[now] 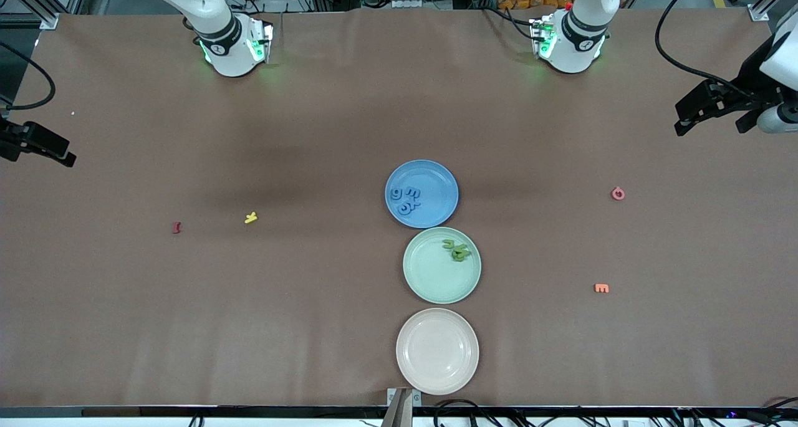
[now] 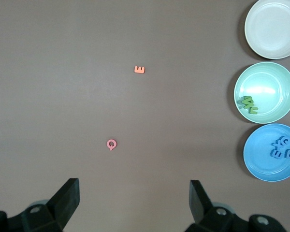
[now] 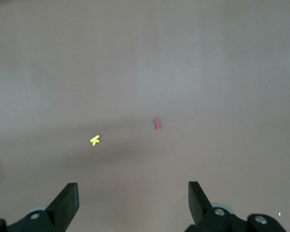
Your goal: Sort letters by color into matching plates
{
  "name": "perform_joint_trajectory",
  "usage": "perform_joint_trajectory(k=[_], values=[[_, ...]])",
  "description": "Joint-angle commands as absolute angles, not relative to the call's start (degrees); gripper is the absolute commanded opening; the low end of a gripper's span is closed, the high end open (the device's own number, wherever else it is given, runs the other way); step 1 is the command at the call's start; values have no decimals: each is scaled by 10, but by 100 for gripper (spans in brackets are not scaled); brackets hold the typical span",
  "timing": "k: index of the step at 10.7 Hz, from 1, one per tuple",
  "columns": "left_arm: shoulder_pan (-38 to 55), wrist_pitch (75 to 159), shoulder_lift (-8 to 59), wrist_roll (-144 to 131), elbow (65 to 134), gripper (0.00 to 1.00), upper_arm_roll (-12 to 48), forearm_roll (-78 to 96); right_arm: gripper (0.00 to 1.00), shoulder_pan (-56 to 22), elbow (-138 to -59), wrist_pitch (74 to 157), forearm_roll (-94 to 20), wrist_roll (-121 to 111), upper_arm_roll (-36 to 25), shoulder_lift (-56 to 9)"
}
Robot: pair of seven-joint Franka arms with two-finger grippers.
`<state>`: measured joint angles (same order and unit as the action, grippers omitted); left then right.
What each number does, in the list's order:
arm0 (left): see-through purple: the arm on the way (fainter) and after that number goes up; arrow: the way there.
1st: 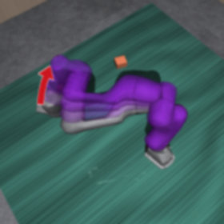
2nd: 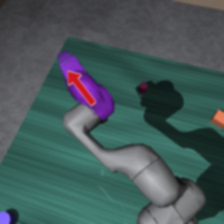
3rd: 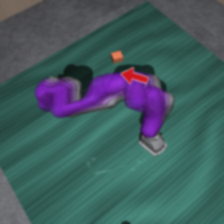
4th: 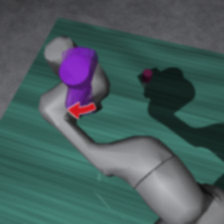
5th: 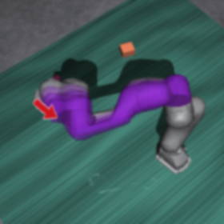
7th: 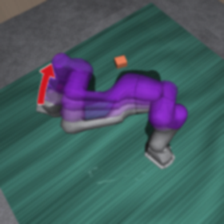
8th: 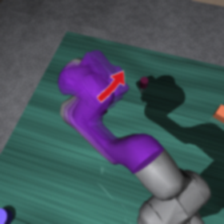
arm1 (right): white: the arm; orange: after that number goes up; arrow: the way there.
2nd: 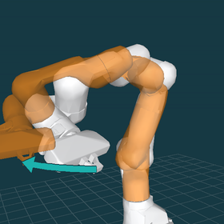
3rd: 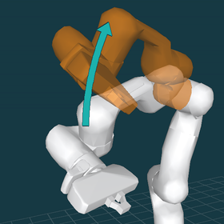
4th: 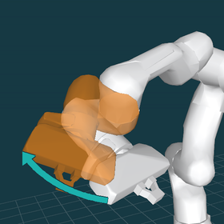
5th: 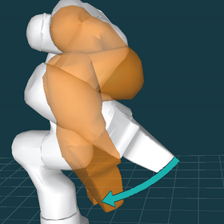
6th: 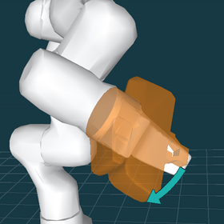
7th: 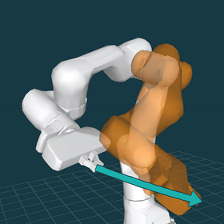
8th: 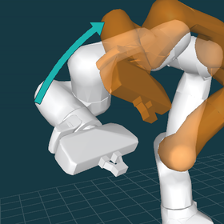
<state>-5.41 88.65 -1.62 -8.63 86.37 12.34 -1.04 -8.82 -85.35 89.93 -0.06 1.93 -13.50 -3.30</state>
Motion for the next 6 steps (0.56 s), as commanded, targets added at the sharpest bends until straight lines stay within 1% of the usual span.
perform_joint_trajectory(k=[1,6], values=[[-57,887,-20,-74,861,100,126,-22,100,-92,-872,907,11,28,-127,-11],[-58,887,-20,-72,861,100,126,-22,100,-91,-870,903,11,26,-127,-12]])
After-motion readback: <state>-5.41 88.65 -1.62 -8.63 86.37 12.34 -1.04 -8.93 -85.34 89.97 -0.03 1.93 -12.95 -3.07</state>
